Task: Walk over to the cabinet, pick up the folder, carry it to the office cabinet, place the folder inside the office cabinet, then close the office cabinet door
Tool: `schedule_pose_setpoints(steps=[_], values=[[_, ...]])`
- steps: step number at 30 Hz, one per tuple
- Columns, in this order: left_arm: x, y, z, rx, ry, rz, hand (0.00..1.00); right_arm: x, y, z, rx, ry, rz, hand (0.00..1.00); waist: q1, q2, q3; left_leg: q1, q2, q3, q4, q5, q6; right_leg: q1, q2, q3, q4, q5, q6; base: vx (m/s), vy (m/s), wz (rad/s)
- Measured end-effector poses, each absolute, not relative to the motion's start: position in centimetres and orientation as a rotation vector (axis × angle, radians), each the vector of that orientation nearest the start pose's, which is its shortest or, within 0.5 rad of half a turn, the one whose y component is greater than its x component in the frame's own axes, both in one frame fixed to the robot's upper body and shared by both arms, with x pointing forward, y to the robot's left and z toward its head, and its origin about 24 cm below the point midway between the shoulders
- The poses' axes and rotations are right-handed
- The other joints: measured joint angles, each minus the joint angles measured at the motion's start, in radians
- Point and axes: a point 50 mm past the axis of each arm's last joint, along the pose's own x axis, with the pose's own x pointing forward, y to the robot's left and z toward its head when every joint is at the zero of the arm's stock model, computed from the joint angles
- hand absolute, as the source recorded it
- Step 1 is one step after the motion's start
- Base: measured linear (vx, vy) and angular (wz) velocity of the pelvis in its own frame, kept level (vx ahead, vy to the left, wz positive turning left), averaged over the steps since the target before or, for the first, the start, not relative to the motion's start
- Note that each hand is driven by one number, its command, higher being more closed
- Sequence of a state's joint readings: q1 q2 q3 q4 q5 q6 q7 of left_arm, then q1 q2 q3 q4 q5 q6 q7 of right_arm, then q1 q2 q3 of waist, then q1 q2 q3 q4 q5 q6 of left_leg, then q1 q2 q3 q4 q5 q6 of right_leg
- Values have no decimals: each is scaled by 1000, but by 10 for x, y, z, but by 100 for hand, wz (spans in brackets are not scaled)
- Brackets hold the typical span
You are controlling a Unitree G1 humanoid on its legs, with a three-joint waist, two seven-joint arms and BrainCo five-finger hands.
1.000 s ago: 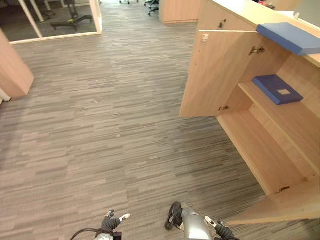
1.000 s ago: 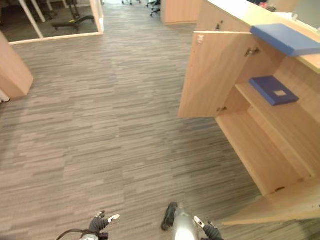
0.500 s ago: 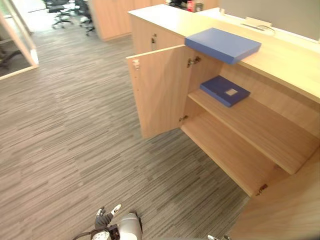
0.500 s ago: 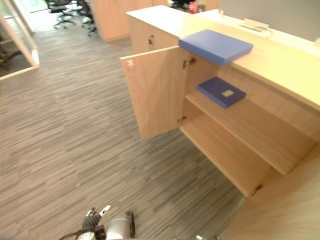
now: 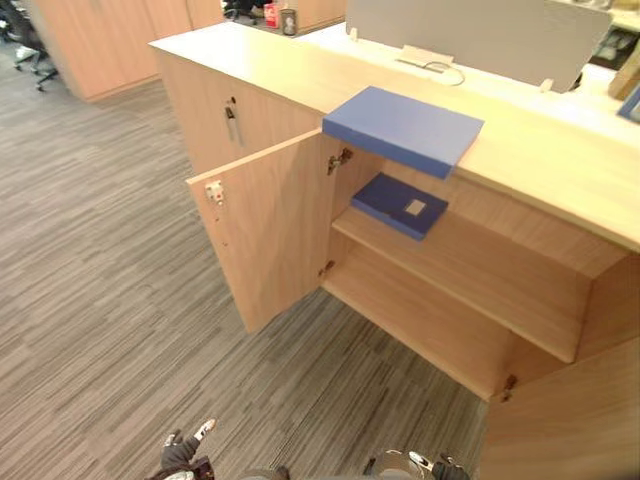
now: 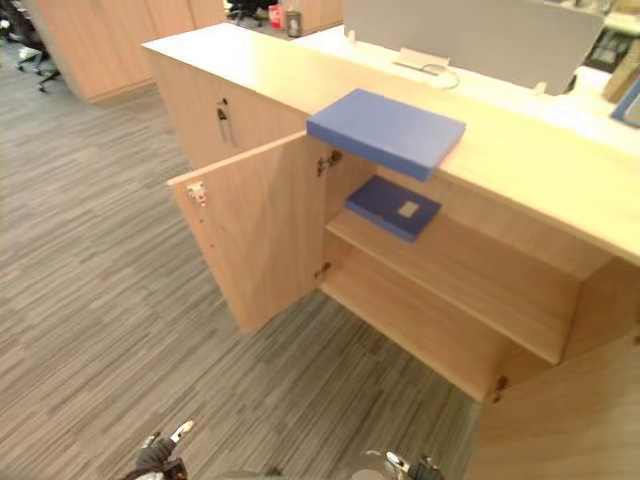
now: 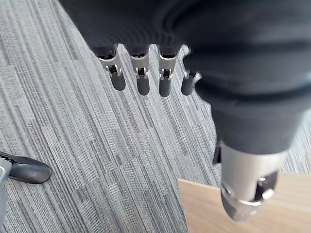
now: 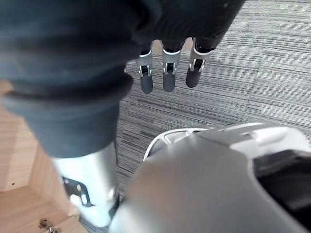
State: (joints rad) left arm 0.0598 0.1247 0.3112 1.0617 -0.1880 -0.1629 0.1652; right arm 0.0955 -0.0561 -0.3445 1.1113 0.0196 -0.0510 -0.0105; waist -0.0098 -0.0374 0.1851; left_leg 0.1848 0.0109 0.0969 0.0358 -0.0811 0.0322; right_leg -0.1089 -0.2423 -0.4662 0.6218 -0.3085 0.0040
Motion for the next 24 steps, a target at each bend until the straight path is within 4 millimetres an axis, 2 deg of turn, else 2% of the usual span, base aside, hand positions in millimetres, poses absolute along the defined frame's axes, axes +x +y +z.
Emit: schedule_pose_setpoints(steps=[2, 4, 5, 7, 9, 10, 11, 12, 13, 15, 17, 18, 20, 21, 22, 23, 24], values=[[104, 241, -148, -122, 919, 614, 0, 75, -211, -165, 133, 1117, -379, 0, -5, -3, 6, 24, 2, 26, -14, -17, -6, -52, 34, -2, -131, 35, 4, 304, -51, -51], [108, 229, -150, -122, 927, 569, 0, 69, -209, -166, 140, 1131, -383, 0, -27, -3, 11, 49, 8, 43, -17, -51, -28, -64, 61, -23, -221, 160, -37, 279, -101, -18], [112, 219, -151, -134, 928, 536, 0, 63, -210, -167, 143, 1144, -392, 0, -33, 2, 11, 70, 22, 47, -17, -75, -41, -53, 73, -26, -216, 192, -60, 298, -119, -9], [115, 205, -153, -156, 932, 498, 0, 60, -213, -167, 150, 1155, -415, 0, -38, 24, 3, 78, 63, 61, -15, -113, -53, -45, 117, -29, -211, 145, -47, 350, -149, -19], [116, 197, -154, -182, 938, 481, 0, 53, -213, -168, 160, 1169, -429, 0, -45, 33, -2, 70, 105, 77, 60, -144, -93, -18, 166, -35, -233, 112, -53, 399, -195, -7], [117, 198, -152, -207, 923, 501, 0, 48, -211, -168, 159, 1180, -427, 0, -57, 28, -4, 7, 148, 88, 258, -189, -116, 30, 199, -41, -282, 108, -57, 425, -249, 4], [119, 200, -150, -229, 902, 525, 0, 44, -211, -168, 155, 1179, -428, 0, -56, 29, -2, -67, 189, 93, 480, -200, -116, 86, 227, -40, -327, 114, -68, 444, -249, -6], [119, 201, -149, -247, 885, 543, 0, 44, -213, -166, 145, 1171, -425, 0, -49, 37, -6, -149, 240, 95, 708, -173, -105, 145, 261, -22, -367, 113, -75, 460, -190, -48], [117, 202, -148, -254, 873, 554, 0, 45, -217, -165, 112, 1170, -407, 0, -38, 49, -14, -234, 298, 93, 945, -159, -109, 199, 300, 12, -401, 108, -87, 450, -77, -74], [112, 206, -149, -242, 881, 562, 0, 52, -217, -164, 82, 1158, -371, 0, -20, 51, -19, -310, 327, 102, 1097, -164, -102, 261, 324, 92, -441, 102, -96, 462, 5, -120], [110, 207, -149, -234, 884, 562, 0, 63, -218, -163, 78, 1138, -363, 0, -4, 50, -20, -377, 323, 113, 1080, -174, -94, 311, 320, 168, -472, 103, -94, 470, 57, -127], [110, 209, -149, -226, 883, 568, 0, 68, -217, -163, 78, 1128, -357, 0, 5, 46, -16, -405, 314, 112, 1015, -190, -88, 336, 309, 218, -479, 104, -93, 426, 133, -126], [109, 212, -148, -218, 879, 577, 0, 76, -214, -162, 79, 1115, -353, 0, 17, 37, -11, -430, 270, 95, 870, -210, -82, 361, 274, 280, -475, 104, -85, 399, 193, -118], [111, 212, -147, -213, 873, 580, 0, 82, -212, -161, 81, 1102, -347, 0, 23, 30, -8, -429, 213, 67, 719, -204, -89, 380, 238, 302, -472, 104, -54, 363, 265, -97], [109, 208, -149, -209, 884, 567, 0, 81, -214, -161, 74, 1100, -348, 0, 26, 44, -23, -408, 147, -21, 483, -106, -99, 381, 226, 306, -467, 100, -10, 286, 221, -87], [106, 203, -150, -210, 896, 558, 0, 81, -218, -160, 58, 1094, -346, 0, 27, 63, -37, -408, 124, -78, 399, 20, -107, 382, 229, 308, -464, 95, 0, 370, 293, -60], [105, 210, -150, -186, 902, 560, 0, 81, -209, -162, 64, 1105, -320, 0, 24, 22, -54, -374, 86, -67, 375, 10, -94, 384, 176, 308, -455, 91, 16, 388, 245, -33]])
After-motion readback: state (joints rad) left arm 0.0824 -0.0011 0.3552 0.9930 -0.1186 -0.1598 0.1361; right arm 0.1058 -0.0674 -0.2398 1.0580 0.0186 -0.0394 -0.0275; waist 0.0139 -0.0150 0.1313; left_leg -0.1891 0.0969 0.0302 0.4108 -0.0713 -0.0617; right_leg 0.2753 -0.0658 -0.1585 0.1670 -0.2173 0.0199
